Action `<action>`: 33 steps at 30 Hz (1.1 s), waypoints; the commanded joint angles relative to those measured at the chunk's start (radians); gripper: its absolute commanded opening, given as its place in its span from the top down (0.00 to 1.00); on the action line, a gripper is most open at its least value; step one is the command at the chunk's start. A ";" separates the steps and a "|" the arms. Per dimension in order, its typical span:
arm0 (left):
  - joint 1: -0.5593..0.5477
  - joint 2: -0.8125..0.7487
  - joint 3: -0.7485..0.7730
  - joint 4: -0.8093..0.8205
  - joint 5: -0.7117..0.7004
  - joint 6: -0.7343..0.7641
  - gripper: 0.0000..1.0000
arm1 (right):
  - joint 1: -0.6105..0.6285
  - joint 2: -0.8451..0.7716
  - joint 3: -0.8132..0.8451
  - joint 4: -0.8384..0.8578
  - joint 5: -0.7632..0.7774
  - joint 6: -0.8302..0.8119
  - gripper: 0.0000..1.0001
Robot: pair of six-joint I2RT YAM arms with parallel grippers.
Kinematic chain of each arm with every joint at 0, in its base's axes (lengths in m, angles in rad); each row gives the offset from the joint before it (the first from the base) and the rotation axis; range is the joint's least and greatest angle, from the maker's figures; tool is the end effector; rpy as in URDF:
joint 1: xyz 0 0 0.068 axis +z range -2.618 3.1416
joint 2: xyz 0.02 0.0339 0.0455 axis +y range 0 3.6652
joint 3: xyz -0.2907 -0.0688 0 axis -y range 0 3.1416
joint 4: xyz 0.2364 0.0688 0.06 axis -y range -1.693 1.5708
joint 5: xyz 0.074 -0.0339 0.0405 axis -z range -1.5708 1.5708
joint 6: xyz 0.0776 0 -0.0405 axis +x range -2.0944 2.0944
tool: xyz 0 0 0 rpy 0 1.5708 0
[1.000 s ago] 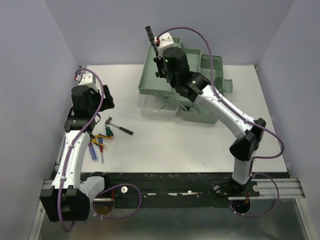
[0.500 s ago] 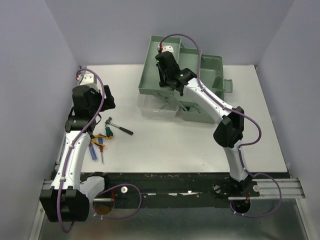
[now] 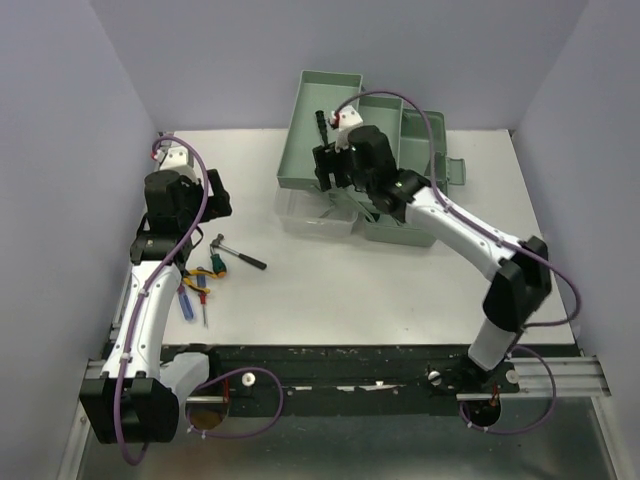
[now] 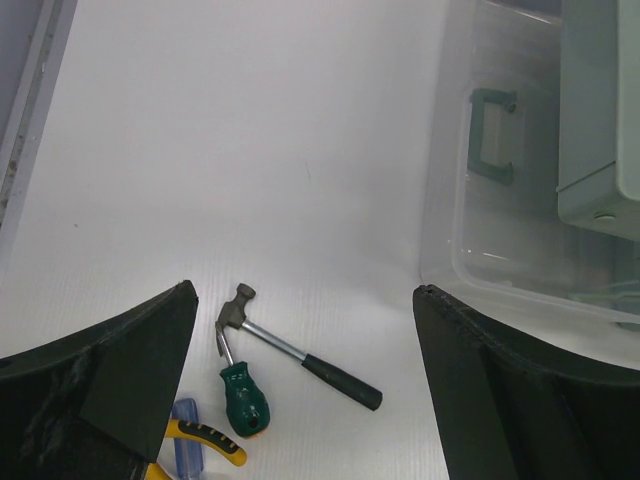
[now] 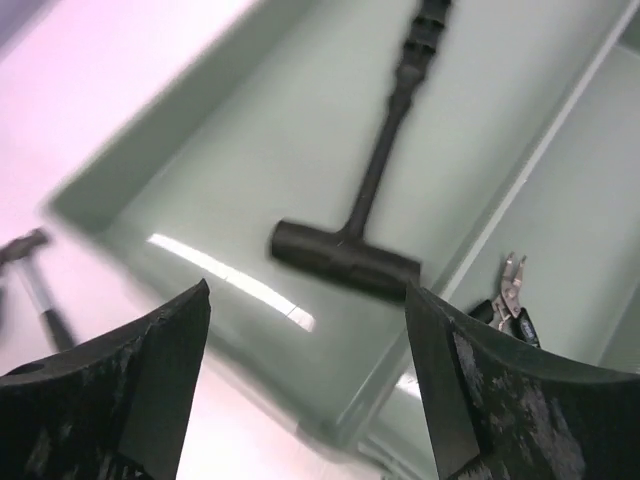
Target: Pack the tool kit
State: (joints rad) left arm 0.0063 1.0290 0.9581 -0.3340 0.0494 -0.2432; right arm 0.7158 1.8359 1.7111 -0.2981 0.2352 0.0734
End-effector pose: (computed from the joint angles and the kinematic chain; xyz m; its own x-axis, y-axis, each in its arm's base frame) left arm 0.2494 -0.0023 0.3460 -0.3917 -0.2430 -0.8874 -0.0569 0.9690 -0.2402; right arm 0.3699 0.2977 0.3628 -0.3439 -0.2046 -0.9165 -0.4538 0.8906 -0.0285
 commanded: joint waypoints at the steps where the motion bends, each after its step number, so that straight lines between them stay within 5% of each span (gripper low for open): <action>1: -0.003 0.014 -0.004 0.032 0.035 -0.024 0.01 | 0.042 -0.277 -0.325 0.498 -0.353 -0.159 0.15; 4: -0.003 0.028 -0.005 0.032 0.038 -0.025 0.01 | 0.057 -0.337 -0.413 0.527 -0.612 -0.124 0.17; 7: -0.003 0.036 -0.004 0.032 0.032 -0.025 0.01 | 0.114 -0.319 -0.461 0.510 -0.698 -0.110 0.19; 14: -0.003 0.040 -0.009 0.036 0.032 -0.019 0.01 | 0.237 -0.134 -0.486 0.453 -0.672 -0.129 0.23; 33: -0.002 0.013 -0.005 0.027 0.021 -0.005 0.01 | 0.312 0.424 -0.021 0.119 -0.341 -0.259 0.35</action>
State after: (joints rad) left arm 0.0063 1.0657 0.9577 -0.3157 0.0639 -0.2554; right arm 0.9985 2.1826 1.6135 -0.1135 -0.1856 -0.1589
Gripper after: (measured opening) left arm 0.992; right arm 0.666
